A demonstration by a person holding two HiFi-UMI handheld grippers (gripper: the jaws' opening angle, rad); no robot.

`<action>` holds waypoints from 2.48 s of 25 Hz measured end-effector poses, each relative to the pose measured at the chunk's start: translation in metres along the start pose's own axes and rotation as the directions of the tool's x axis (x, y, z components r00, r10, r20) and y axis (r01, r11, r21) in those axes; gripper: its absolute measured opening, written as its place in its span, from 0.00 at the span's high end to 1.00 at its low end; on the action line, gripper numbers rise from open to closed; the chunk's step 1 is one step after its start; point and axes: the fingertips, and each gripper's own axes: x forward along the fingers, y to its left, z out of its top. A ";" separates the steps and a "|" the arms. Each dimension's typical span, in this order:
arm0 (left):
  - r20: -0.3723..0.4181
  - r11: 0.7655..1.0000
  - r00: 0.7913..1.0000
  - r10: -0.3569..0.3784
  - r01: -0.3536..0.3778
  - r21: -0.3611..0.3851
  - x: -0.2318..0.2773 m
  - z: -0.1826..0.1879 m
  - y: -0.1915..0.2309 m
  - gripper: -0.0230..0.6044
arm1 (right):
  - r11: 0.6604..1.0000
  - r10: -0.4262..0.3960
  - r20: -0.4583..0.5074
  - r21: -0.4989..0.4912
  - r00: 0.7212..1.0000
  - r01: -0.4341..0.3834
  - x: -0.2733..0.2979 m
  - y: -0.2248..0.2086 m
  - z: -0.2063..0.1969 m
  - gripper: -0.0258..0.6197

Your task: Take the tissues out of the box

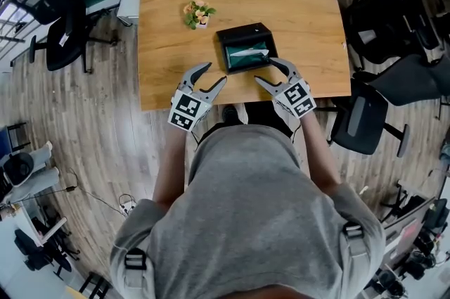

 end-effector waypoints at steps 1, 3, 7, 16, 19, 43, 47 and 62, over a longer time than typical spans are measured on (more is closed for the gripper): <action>0.002 1.000 1.000 -0.003 0.003 -0.013 0.001 0.000 0.000 0.57 | 1.000 0.008 0.003 0.002 1.000 -0.008 0.001 -0.001 0.002 0.51; -0.001 1.000 1.000 -0.002 0.002 -0.024 0.005 0.001 0.003 0.57 | 1.000 0.020 0.010 0.009 1.000 -0.020 0.004 -0.005 0.004 0.51; -0.005 0.999 1.000 0.019 -0.019 -0.034 0.010 0.000 0.007 0.57 | 0.999 0.049 -0.005 0.004 0.999 -0.049 0.012 -0.010 -0.001 0.51; -0.052 0.995 0.997 0.057 -0.061 -0.077 0.021 -0.010 0.023 0.57 | 0.992 0.119 -0.034 -0.028 0.992 -0.120 0.041 -0.026 -0.002 0.52; -0.075 0.994 0.995 0.069 -0.075 -0.085 0.028 -0.015 0.027 0.57 | 0.989 0.144 -0.052 -0.033 0.988 -0.146 0.052 -0.033 -0.006 0.52; -0.187 0.970 0.972 0.142 -0.174 -0.170 0.047 -0.048 0.043 0.57 | 0.867 0.346 -0.301 -0.261 0.889 -0.425 0.120 -0.029 -0.042 0.55; -0.202 0.965 0.967 0.152 -0.189 -0.179 0.045 -0.054 0.045 0.57 | 0.845 0.373 -0.325 -0.268 0.869 -0.463 0.129 -0.025 -0.048 0.58; -0.231 0.962 0.959 0.162 -0.206 -0.180 0.040 -0.062 0.046 0.58 | 0.792 0.420 -0.398 -0.278 0.815 -0.544 0.137 -0.019 -0.067 0.87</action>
